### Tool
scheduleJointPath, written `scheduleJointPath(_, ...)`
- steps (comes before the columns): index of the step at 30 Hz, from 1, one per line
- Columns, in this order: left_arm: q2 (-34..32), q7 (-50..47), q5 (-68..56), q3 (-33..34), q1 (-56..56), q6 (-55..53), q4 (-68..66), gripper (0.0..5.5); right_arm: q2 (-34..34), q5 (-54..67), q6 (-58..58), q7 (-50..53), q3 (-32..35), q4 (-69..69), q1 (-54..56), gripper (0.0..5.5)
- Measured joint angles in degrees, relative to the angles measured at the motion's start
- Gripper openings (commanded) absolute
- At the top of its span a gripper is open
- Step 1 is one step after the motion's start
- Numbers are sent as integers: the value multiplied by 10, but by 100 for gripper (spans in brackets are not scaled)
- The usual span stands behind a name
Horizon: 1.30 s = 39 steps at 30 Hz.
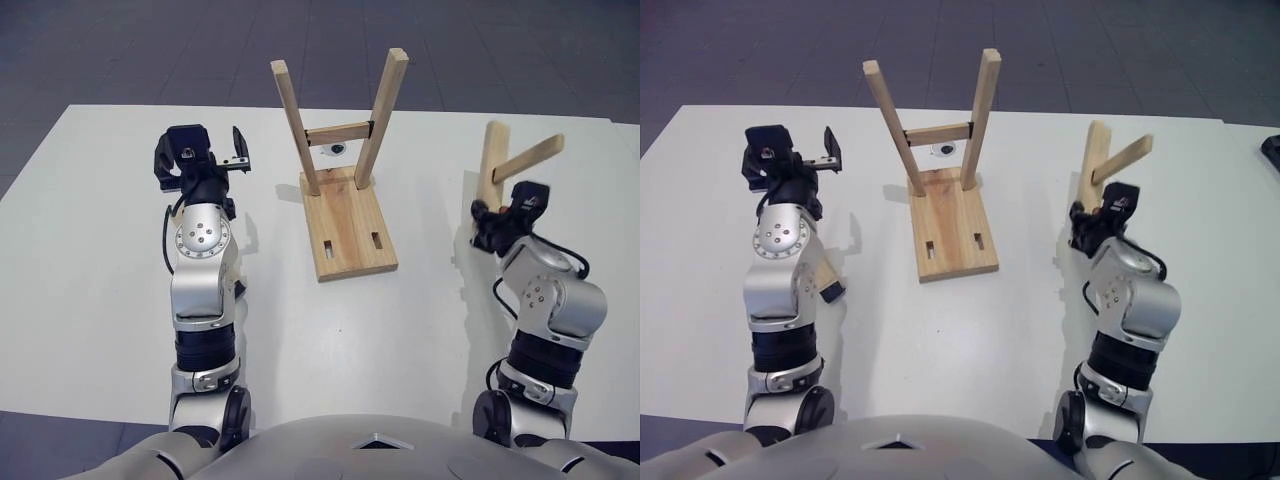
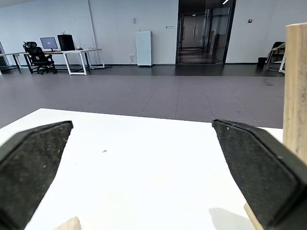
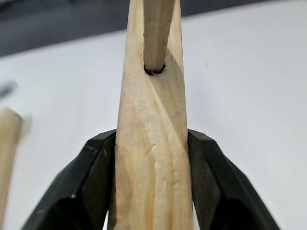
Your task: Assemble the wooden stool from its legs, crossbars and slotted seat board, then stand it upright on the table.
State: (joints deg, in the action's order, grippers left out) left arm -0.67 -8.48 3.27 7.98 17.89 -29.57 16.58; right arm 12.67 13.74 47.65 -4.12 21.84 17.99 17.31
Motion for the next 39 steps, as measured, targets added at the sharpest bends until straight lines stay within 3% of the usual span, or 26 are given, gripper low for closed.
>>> scheduleJointPath(4,-12,36,-83,67,34,-6,1,540,45,69,-94,-76,25,12,104,206)
scheduleJointPath(8,-21,104,-257,124,95,-36,46,540,86,151,-143,-157,33,13,206,206)
scheduleJointPath(12,-11,123,-447,131,162,-85,92,540,97,183,-163,-214,15,13,223,206)
scheduleJointPath(18,26,37,-709,83,303,-161,114,540,94,204,-188,-292,-100,77,207,206)
scheduleJointPath(26,33,-97,-849,95,325,-124,46,540,94,165,-229,-300,-165,101,85,206)
scheduleJointPath(32,-14,-113,-891,96,307,-113,44,452,97,141,-250,-303,-187,101,49,206)
scheduleJointPath(39,-55,-105,-909,42,261,-141,51,329,104,124,-261,-304,-202,101,49,206)
